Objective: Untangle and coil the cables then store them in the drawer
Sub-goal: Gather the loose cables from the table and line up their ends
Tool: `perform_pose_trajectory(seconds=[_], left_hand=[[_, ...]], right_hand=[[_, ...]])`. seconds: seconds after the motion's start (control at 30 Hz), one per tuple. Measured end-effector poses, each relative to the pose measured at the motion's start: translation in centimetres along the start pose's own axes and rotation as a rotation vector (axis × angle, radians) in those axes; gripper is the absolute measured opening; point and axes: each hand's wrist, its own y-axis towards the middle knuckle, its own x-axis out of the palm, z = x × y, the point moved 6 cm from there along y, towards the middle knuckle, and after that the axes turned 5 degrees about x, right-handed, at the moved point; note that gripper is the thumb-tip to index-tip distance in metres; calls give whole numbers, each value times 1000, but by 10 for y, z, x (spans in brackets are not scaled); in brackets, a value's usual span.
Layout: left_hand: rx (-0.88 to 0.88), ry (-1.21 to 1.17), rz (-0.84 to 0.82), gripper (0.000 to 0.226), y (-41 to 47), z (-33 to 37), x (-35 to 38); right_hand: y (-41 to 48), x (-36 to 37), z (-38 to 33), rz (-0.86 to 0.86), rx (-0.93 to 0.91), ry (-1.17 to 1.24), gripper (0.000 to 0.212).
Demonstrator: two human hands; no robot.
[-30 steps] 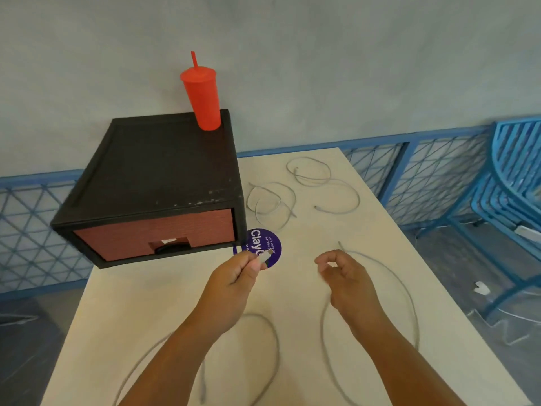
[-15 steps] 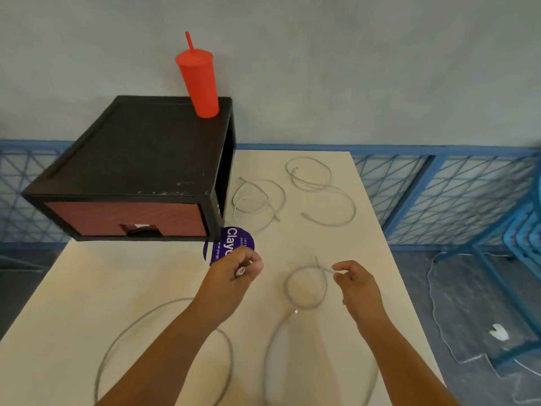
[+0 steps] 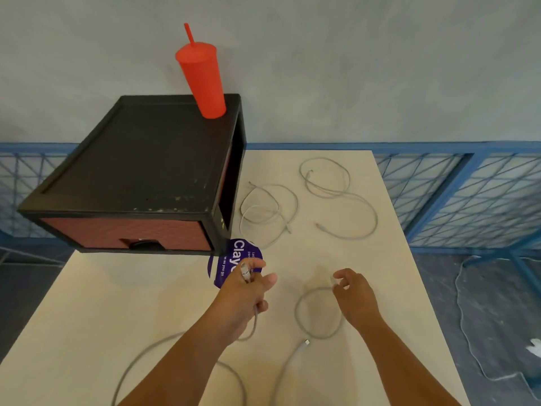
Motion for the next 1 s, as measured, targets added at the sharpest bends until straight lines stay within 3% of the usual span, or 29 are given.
perform_pose_trajectory(seconds=[0.13, 0.23, 0.33, 0.53, 0.63, 0.83, 1.0], left_hand=[[-57, -202, 0, 39, 14, -8, 0], [-111, -293, 63, 28, 23, -15, -1], [-125, -267, 81, 18, 30, -20, 3], [-119, -133, 119, 24, 34, -26, 6], [-124, -34, 111, 22, 33, -25, 5], [-92, 47, 170, 20, 23, -19, 4], [-19, -42, 56, 21, 1, -1, 12]], right_hand=[[4, 5, 2, -9, 18, -14, 29], [6, 7, 4, -2, 32, -13, 31], [10, 8, 6, 15, 28, -73, 27], [11, 6, 4, 52, 23, -138, 10], [4, -1, -3, 44, 36, 14, 4], [-27, -3, -29, -158, 108, 646, 8], [-63, -7, -59, -283, 45, 779, 20]])
